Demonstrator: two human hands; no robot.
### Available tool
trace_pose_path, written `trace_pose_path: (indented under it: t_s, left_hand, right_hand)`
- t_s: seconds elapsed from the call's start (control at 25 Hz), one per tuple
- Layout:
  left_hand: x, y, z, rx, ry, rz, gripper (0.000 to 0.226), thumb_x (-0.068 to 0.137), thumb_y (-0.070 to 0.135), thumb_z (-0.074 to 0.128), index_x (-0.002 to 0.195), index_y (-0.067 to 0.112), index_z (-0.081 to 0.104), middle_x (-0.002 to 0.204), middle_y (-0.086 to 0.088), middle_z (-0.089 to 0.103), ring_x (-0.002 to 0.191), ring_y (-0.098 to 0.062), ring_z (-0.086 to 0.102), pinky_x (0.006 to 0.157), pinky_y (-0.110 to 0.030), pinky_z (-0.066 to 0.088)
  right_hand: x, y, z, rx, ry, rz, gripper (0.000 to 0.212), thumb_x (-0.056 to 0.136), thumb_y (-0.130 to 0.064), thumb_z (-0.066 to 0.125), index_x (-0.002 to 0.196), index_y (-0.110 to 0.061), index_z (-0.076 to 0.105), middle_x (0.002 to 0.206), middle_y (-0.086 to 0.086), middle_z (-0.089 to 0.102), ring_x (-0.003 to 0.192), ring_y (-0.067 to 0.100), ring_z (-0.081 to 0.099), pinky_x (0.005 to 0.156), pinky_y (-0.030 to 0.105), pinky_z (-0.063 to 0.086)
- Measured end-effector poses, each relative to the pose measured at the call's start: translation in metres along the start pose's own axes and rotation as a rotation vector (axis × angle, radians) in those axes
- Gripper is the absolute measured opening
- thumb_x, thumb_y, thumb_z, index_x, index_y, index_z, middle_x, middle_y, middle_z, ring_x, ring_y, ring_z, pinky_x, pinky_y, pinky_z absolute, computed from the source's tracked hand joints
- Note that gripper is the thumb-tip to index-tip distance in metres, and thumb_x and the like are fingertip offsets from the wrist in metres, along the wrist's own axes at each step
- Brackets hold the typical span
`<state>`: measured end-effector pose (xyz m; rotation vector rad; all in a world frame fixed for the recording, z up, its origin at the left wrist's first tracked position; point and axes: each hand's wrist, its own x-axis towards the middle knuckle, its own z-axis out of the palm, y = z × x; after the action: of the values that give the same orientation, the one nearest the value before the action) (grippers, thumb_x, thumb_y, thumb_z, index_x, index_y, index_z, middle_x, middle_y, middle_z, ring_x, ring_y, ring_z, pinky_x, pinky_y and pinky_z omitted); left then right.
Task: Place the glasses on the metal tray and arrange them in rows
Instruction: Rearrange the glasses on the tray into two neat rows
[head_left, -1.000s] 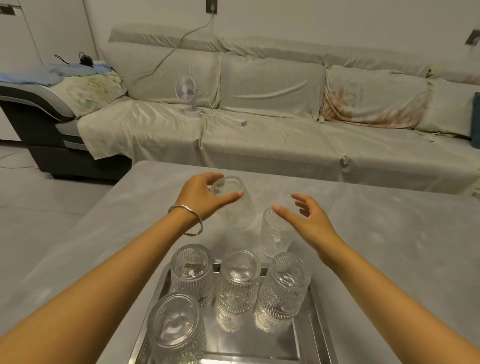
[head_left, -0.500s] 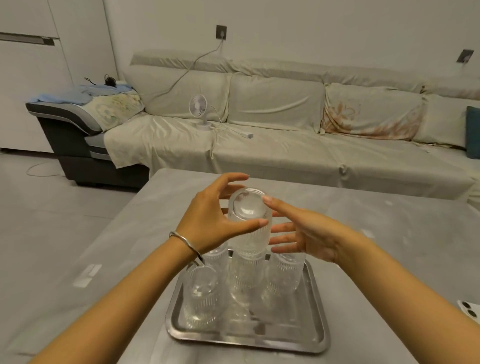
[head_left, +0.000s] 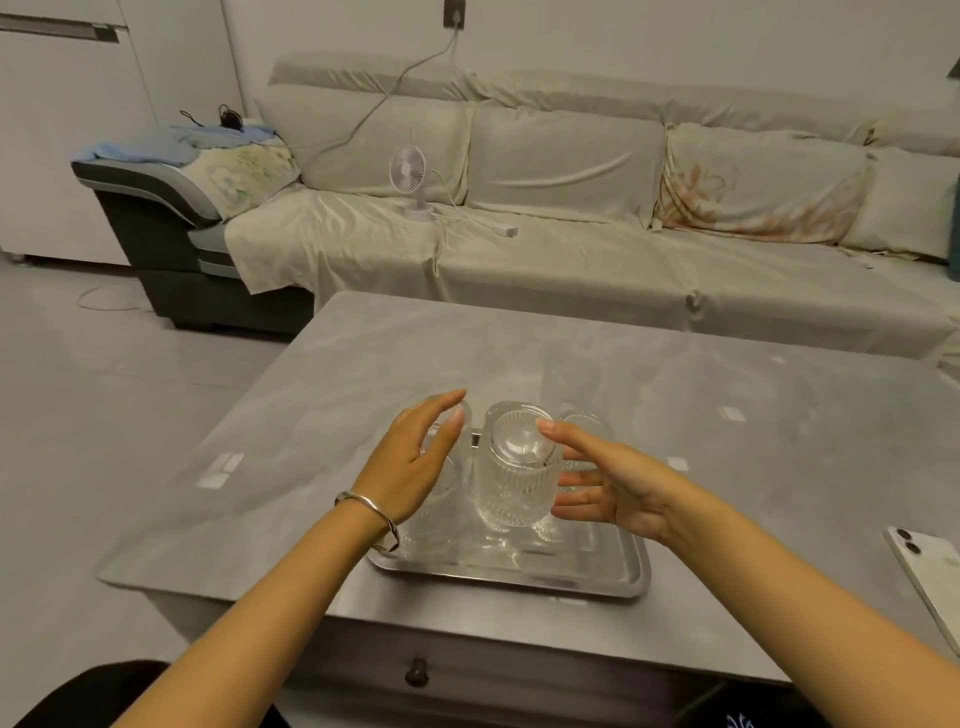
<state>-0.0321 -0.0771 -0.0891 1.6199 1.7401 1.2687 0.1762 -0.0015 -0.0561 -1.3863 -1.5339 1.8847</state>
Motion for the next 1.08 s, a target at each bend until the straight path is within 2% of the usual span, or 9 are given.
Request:
trace_pose_path:
  t_s: [0.12, 0.2, 0.4, 0.52, 0.6, 0.92, 1.0, 1.08]
  left_hand:
    - [-0.005, -0.026, 0.005, 0.250, -0.085, -0.059, 0.047, 0.094, 0.042, 0.033, 0.139, 0.029, 0.032, 0.151, 0.006, 0.031, 0.142, -0.012, 0.018, 0.116, -0.033, 0.016]
    - [-0.005, -0.033, 0.008, 0.315, -0.129, -0.062, 0.050, 0.094, 0.042, 0.034, 0.141, 0.028, 0.027, 0.153, 0.007, 0.026, 0.143, -0.010, 0.011, 0.118, -0.037, 0.012]
    - [-0.005, -0.036, 0.011, 0.378, -0.124, -0.056, 0.060, 0.089, 0.051, 0.038, 0.143, 0.027, 0.024, 0.154, 0.007, 0.023, 0.144, -0.010, 0.008, 0.118, -0.036, 0.013]
    - [-0.006, -0.038, 0.011, 0.414, -0.125, -0.045, 0.060, 0.090, 0.050, 0.038, 0.143, 0.026, 0.024, 0.155, 0.007, 0.022, 0.144, -0.011, 0.007, 0.118, -0.038, 0.015]
    - [-0.005, -0.038, 0.011, 0.410, -0.126, -0.048, 0.060, 0.090, 0.050, 0.038, 0.143, 0.026, 0.024, 0.155, 0.007, 0.022, 0.144, -0.010, 0.007, 0.117, -0.038, 0.016]
    - [-0.005, -0.038, 0.012, 0.415, -0.127, -0.047, 0.061, 0.089, 0.050, 0.039, 0.143, 0.025, 0.024, 0.155, 0.006, 0.021, 0.144, -0.011, 0.006, 0.117, -0.036, 0.015]
    - [-0.006, -0.036, 0.011, 0.404, -0.137, -0.047, 0.064, 0.085, 0.058, 0.039, 0.141, 0.031, 0.027, 0.155, 0.006, 0.021, 0.144, -0.011, 0.006, 0.117, -0.038, 0.015]
    - [-0.008, -0.033, 0.009, 0.421, -0.178, -0.038, 0.072, 0.070, 0.074, 0.040, 0.135, 0.042, 0.035, 0.155, 0.008, 0.019, 0.144, -0.013, 0.004, 0.116, -0.043, 0.015]
  right_hand:
    - [0.010, 0.017, 0.003, -0.007, 0.020, 0.073, 0.079, 0.034, -0.060, 0.080, 0.099, -0.016, 0.065, 0.104, 0.015, 0.070, 0.091, 0.029, 0.072, 0.076, 0.036, 0.060]
    - [0.017, 0.027, 0.006, -0.012, 0.029, 0.108, 0.080, 0.037, -0.060, 0.080, 0.102, -0.016, 0.064, 0.107, 0.015, 0.069, 0.093, 0.029, 0.071, 0.076, 0.036, 0.060]
    - [0.033, 0.044, 0.009, -0.010, 0.055, 0.134, 0.069, 0.053, -0.056, 0.080, 0.108, -0.017, 0.064, 0.107, 0.016, 0.070, 0.094, 0.030, 0.071, 0.084, 0.039, 0.058]
    - [0.037, 0.048, 0.010, -0.013, 0.053, 0.152, 0.065, 0.051, -0.057, 0.080, 0.102, -0.019, 0.064, 0.103, 0.014, 0.071, 0.093, 0.029, 0.071, 0.085, 0.040, 0.058]
    - [0.039, 0.050, 0.010, -0.009, 0.059, 0.163, 0.063, 0.057, -0.056, 0.078, 0.104, -0.017, 0.063, 0.104, 0.015, 0.071, 0.094, 0.030, 0.071, 0.087, 0.042, 0.057]
    - [0.039, 0.050, 0.012, 0.111, 0.032, 0.229, 0.059, 0.068, -0.051, 0.076, 0.110, -0.014, 0.058, 0.108, 0.019, 0.067, 0.098, 0.032, 0.068, 0.079, 0.040, 0.059]
    - [0.039, 0.050, 0.013, 0.117, 0.026, 0.236, 0.065, 0.069, -0.048, 0.076, 0.118, -0.013, 0.055, 0.115, 0.022, 0.064, 0.104, 0.034, 0.065, 0.080, 0.040, 0.059]
    - [0.039, 0.049, 0.015, 0.128, 0.030, 0.238, 0.069, 0.071, -0.046, 0.076, 0.126, -0.011, 0.052, 0.124, 0.024, 0.059, 0.113, 0.036, 0.060, 0.081, 0.041, 0.058]
